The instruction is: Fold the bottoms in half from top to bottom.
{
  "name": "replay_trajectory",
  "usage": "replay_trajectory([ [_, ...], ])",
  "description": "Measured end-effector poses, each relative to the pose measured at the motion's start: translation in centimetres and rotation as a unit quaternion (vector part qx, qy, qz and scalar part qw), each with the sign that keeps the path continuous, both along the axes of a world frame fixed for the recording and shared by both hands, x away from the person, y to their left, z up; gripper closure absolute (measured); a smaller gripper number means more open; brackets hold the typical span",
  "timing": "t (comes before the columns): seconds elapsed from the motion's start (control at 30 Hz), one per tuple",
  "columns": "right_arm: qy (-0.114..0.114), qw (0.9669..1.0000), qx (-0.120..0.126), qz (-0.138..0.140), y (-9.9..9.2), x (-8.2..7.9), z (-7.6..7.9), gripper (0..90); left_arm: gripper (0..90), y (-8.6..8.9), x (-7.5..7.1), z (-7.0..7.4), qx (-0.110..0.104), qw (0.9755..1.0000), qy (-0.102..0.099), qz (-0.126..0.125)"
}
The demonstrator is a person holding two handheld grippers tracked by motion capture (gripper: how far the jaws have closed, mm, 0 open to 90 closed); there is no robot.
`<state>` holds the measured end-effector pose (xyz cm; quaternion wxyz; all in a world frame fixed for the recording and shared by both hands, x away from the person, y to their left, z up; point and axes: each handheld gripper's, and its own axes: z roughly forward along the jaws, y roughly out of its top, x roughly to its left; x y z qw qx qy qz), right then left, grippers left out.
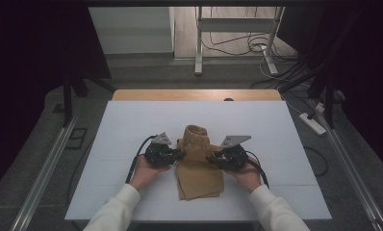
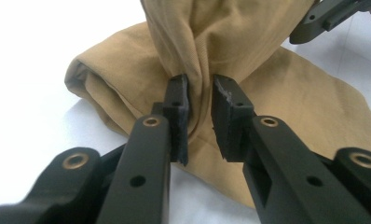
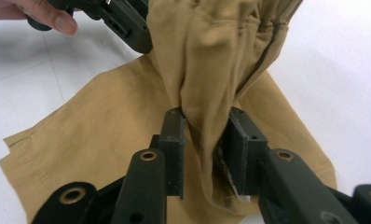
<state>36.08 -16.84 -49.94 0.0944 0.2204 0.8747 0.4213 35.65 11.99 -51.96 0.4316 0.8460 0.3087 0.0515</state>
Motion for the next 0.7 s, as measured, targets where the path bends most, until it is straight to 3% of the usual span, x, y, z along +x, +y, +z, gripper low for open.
replay_trajectory([
  [0.23,0.006,1.0000,0.007,-0.001,-0.5,-0.6,0.2,55.4,60.2,0.4,-0.7,0.3,0.004,1.0000,-0.006,0.007],
  [0.3,0.005,1.0000,0.008,-0.002,-0.8,-0.7,0.4,50.5,53.7,0.8,-0.9,0.4,0.003,0.9999,0.001,0.010],
  [0.4,0.002,1.0000,0.003,-0.008,-1.3,-0.9,0.5,42.8,45.9,1.5,-1.2,0.2,0.020,0.9995,0.012,0.019],
  [0.47,-0.002,0.9998,0.002,-0.017,-1.9,-1.0,0.3,38.3,45.4,2.1,-1.2,0.0,0.021,0.9992,0.018,0.029],
  [0.57,0.011,0.9996,0.008,-0.026,-2.7,-0.9,0.1,36.4,44.6,2.6,-1.0,-0.1,0.019,0.9986,0.023,0.043],
  [0.7,0.022,0.9993,0.002,-0.031,-3.1,-0.7,0.0,34.6,44.2,2.9,-1.0,0.2,0.013,0.9984,0.016,0.053],
])
